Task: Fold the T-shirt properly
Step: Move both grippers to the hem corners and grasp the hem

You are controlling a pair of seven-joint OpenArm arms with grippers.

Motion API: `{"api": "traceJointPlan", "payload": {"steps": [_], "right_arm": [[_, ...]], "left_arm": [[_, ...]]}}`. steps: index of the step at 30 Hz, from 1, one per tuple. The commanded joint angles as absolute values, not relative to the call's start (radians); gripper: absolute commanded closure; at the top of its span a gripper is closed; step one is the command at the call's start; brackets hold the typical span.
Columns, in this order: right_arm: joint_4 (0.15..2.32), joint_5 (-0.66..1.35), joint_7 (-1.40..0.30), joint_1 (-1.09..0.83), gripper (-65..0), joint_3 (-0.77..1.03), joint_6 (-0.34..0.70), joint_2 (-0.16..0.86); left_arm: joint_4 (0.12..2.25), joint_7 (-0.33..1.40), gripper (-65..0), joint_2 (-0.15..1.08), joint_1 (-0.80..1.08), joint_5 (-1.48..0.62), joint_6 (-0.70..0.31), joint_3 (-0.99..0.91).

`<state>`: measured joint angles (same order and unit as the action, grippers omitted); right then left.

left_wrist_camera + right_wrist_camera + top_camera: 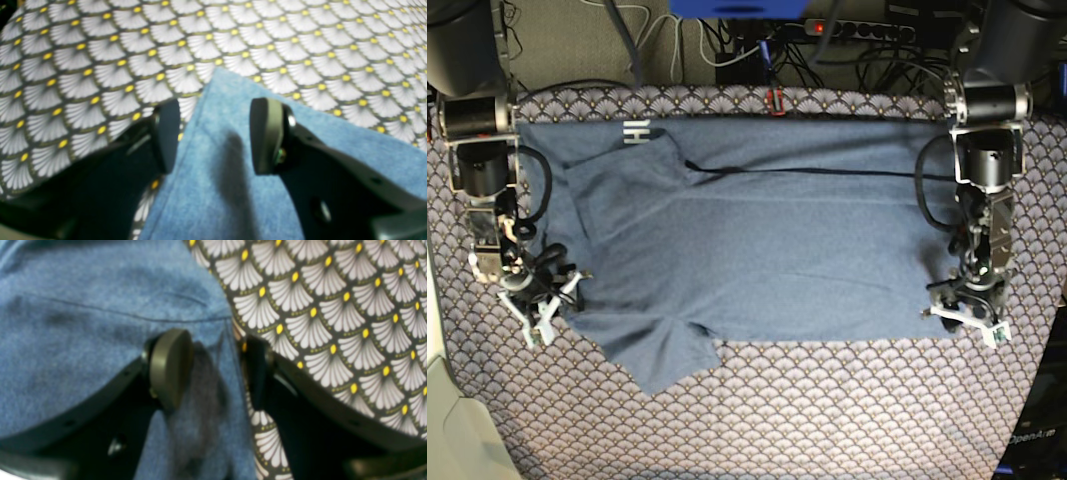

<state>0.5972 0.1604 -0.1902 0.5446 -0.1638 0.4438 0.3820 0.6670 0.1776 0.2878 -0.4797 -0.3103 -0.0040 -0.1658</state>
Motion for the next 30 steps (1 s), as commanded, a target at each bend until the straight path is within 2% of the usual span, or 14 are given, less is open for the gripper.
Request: {"api": "traceJointPlan", "payload": {"steps": [1,10,12,16,18,30], "right_arm": [[0.613,0.162,-0.179,0.579,-30.6,-0.160,0.440,0.395],[0.613,0.162,-0.177,0.579,-28.5,-0.162,0.440,0.377],[0.613,0.162,-0.177,0.579,-23.1,-0.162,0.440,0.367],[0.613,0.162,-0.177,0.579,-6.1,-0.163,0.440,0.361],[0.613,0.162,-0.179,0.579,-1.0,-0.163,0.440,0.361],[0.613,0.162,-0.179,0.578,0.0,-0.163,0.440,0.360]], "left_arm": [[0.682,0.151,-32.8,0.300,-0.513,-0.311,-0.008,-0.166],[0.680,0.151,-32.8,0.302,-0.513,-0.311,-0.007,-0.168],[0.680,0.151,-32.8,0.302,-0.513,-0.311,-0.005,-0.168],[0.679,0.150,-32.8,0.303,-0.513,-0.311,-0.004,-0.168],[0.679,0.148,-32.8,0.303,-0.515,-0.311,-0.002,-0.171],[0.387,-0.036,-32.8,0.317,-0.631,-0.302,-0.012,-0.166]]}}
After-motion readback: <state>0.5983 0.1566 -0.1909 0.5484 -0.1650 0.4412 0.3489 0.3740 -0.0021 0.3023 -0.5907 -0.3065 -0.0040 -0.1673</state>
